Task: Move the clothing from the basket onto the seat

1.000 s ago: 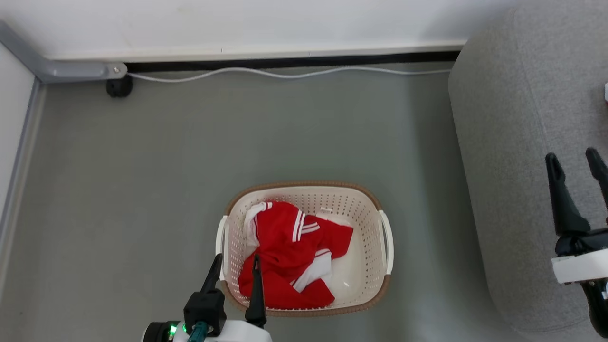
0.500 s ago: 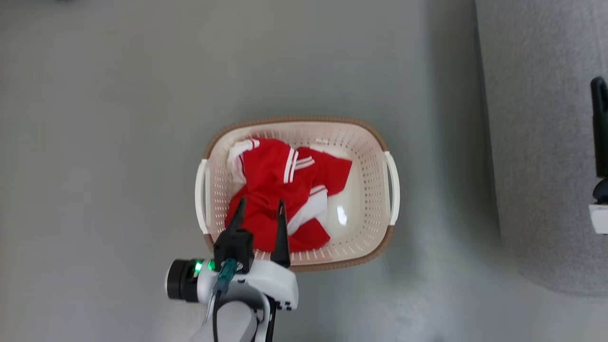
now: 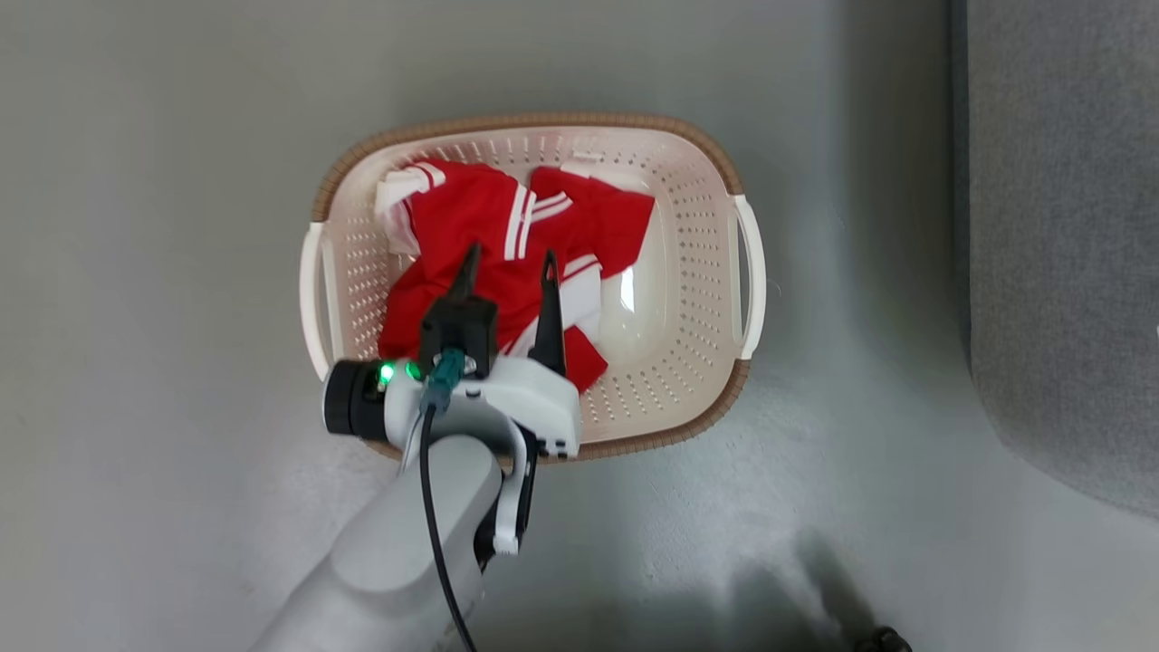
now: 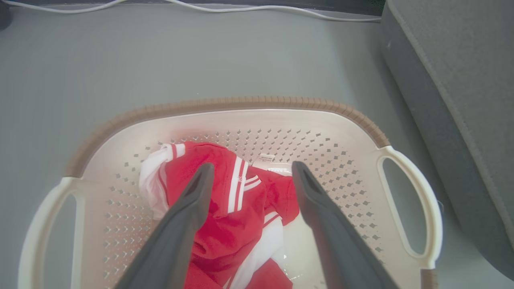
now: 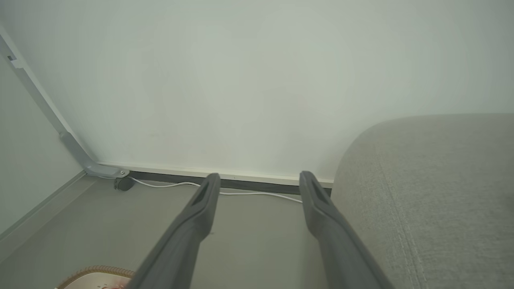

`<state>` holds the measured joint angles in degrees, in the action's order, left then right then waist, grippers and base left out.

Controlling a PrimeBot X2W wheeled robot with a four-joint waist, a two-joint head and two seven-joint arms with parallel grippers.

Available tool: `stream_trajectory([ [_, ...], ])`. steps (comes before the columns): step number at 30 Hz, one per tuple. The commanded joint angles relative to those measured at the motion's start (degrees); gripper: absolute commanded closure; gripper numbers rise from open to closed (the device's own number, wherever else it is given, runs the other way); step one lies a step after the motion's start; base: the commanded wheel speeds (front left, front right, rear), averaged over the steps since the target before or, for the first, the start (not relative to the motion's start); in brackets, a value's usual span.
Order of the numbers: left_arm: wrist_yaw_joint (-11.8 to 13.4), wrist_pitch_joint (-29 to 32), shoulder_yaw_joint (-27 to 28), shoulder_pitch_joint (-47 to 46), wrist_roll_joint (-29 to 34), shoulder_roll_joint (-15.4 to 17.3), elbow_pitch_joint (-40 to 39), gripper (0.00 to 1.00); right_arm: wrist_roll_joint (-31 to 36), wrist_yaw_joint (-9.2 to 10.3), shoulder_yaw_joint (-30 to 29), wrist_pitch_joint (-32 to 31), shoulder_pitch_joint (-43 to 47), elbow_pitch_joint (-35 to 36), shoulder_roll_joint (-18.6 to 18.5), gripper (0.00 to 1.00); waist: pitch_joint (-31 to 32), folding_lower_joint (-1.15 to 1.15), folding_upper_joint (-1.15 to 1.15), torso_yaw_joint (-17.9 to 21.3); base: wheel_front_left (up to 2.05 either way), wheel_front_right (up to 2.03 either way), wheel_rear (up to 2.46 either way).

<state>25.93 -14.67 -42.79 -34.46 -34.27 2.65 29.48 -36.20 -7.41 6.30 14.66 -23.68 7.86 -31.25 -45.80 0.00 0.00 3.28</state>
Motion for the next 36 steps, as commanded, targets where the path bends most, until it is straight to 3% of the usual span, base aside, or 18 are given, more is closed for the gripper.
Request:
stream_trajectory([
  [1, 0.83, -0.33, 0.3, -1.82, -1.18, 0.23, 0.52, 0.0, -0.44, -0.08, 1.03, 0.34, 0.28, 2.2, -1.65, 0.0, -2.67, 0.0, 0.0, 1.17, 0.0, 0.0, 0.0],
  [20, 1.87, -0.33, -3.2, -15.98, -6.26, 0.22, 15.52, 0.0, -1.27, -0.08, 2.15, 0.34, -5.56, 5.99, -0.21, 0.0, -12.32, 0.0, 0.0, 5.19, 0.0, 0.0, 0.0],
  [25, 4.05, -0.33, -4.18, -18.85, -7.21, 0.22, 20.27, 0.0, -1.31, -0.08, 2.15, 0.34, -6.33, 6.09, 0.24, 0.0, -13.49, 0.0, 0.0, 6.36, 0.0, 0.0, 0.0],
  [31, 8.65, -0.33, -5.84, -21.21, -8.76, 0.22, 25.2, 0.0, -1.35, -0.08, 1.97, 0.34, -6.4, 5.93, 0.72, 0.0, -13.7, 0.0, 0.0, 6.99, 0.0, 0.0, 0.0],
  [34, 8.24, -0.33, -7.24, -20.94, -11.57, 0.22, 26.64, 0.0, -1.56, -0.08, 2.04, 0.34, -6.6, 5.67, 1.15, 0.0, -13.33, 0.0, 0.0, 7.31, 0.0, 0.0, 0.0],
  [35, 7.9, -0.33, -7.66, -20.71, -12.85, 0.22, 26.93, 0.15, -1.65, -0.08, 2.06, 0.34, -6.68, 5.6, 1.27, 0.0, -13.11, 0.0, 0.0, 7.36, 0.0, 0.0, 0.0],
  [36, 7.67, -0.33, -8.06, -20.43, -14.0, 0.22, 27.05, 0.52, -1.72, -0.08, 2.1, 0.34, -6.73, 5.53, 1.37, 0.0, -12.83, 0.0, 0.0, 7.39, 0.0, 0.0, 0.0],
])
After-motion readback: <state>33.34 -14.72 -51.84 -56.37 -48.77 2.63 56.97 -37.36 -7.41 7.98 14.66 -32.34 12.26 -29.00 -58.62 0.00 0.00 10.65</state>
